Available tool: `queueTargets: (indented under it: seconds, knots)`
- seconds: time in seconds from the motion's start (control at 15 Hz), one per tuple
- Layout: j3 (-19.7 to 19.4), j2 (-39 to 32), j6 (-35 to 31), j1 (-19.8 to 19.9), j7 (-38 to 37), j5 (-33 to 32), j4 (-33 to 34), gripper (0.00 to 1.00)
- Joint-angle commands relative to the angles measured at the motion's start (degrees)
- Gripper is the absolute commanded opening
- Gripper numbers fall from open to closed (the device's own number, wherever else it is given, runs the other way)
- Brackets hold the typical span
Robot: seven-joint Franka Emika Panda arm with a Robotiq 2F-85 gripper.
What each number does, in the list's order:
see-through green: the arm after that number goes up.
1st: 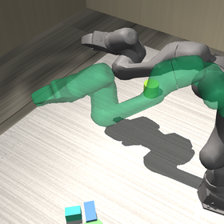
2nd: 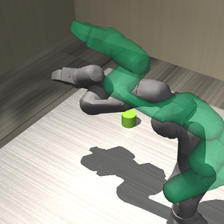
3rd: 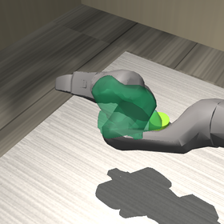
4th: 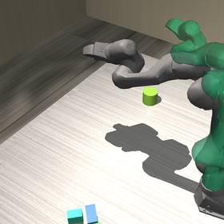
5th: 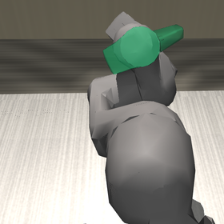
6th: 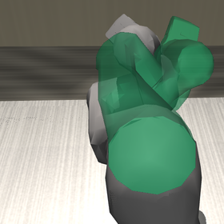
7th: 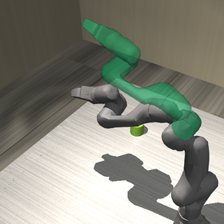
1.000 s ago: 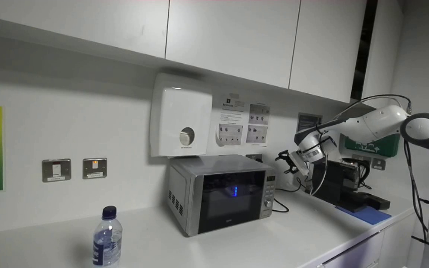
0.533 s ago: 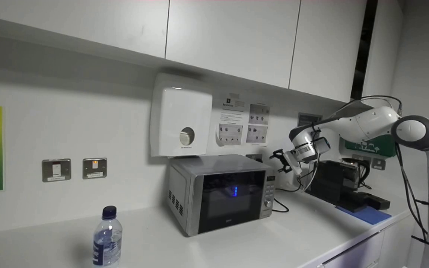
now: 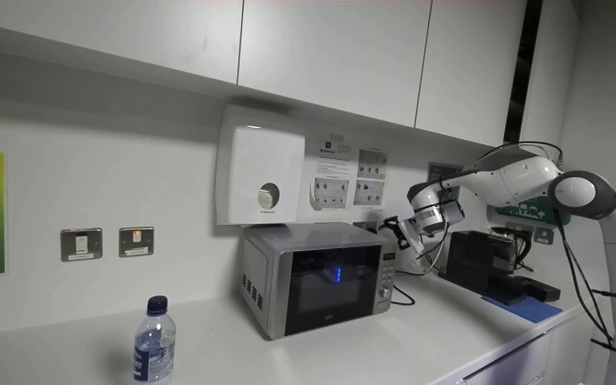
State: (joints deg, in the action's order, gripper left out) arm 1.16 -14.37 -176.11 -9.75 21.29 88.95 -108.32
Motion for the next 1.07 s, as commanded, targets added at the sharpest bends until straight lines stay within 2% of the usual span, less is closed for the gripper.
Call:
queueTargets:
  seconds: [0.0, 0.6, 0.67, 0.73, 1.0]
  knots:
    - [0.7, -1.4, -0.9, -0.1, 4.9, 3.8, 3.2, 1.00]
    - [1.2, -1.4, -1.2, -0.4, 13.2, 10.6, 7.1, 1.00]
    - [1.2, -1.4, -1.0, -0.3, 13.5, 11.1, 6.8, 0.75]
    - [1.1, -1.3, -1.0, -0.3, 14.1, 11.9, 6.7, 0.74]
    - [1.1, -1.1, -0.7, -0.4, 15.4, 14.4, 6.3, 0.42]
